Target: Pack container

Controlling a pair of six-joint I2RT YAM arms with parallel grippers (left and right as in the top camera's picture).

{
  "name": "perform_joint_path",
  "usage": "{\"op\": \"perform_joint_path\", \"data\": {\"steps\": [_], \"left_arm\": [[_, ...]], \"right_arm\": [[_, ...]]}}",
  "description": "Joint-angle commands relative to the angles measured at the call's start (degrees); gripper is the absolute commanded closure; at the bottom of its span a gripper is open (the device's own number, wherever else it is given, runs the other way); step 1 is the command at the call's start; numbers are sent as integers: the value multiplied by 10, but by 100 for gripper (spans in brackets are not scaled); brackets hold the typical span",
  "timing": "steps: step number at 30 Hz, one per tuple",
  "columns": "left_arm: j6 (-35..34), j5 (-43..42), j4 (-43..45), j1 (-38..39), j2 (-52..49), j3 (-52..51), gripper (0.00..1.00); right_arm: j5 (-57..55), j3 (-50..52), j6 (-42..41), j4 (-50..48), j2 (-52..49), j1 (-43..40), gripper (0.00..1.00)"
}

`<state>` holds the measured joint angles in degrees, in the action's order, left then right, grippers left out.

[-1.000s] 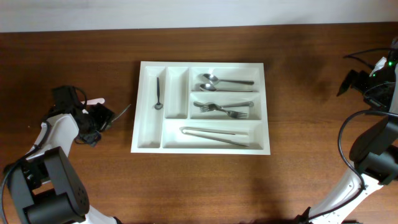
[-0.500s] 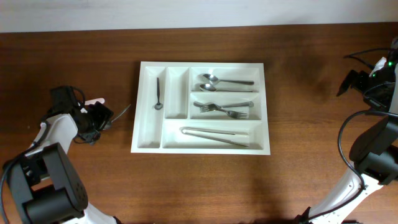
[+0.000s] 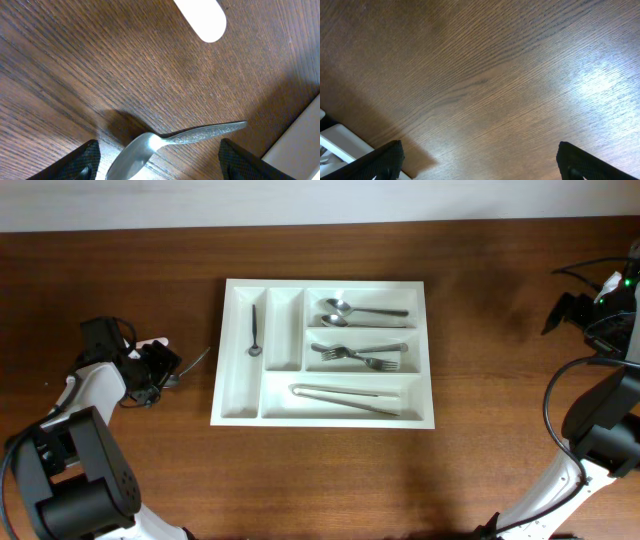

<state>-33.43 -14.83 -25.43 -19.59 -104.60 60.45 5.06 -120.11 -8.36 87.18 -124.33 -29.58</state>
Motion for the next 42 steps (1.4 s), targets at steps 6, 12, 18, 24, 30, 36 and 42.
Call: {"op": "perform_joint_path", "data": {"steps": [6, 12, 18, 24, 30, 36, 42], "left_arm": [[10, -11, 2, -5, -5, -4, 39], [10, -11, 1, -5, -5, -4, 56], [10, -11, -1, -5, -5, -4, 59], [10, -20, -9, -5, -10, -4, 53], [9, -61, -2, -5, -38, -4, 53], [10, -60, 8, -5, -44, -4, 54], [10, -60, 10, -5, -44, -4, 63]], "right_arm": [[3, -8, 5, 0, 14, 3, 1], [3, -8, 5, 0, 14, 3, 1], [3, -8, 5, 0, 14, 3, 1], [3, -8, 5, 0, 14, 3, 1], [3, -8, 5, 0, 14, 3, 1], [3, -8, 5, 0, 14, 3, 1], [3, -8, 5, 0, 14, 3, 1]]}}
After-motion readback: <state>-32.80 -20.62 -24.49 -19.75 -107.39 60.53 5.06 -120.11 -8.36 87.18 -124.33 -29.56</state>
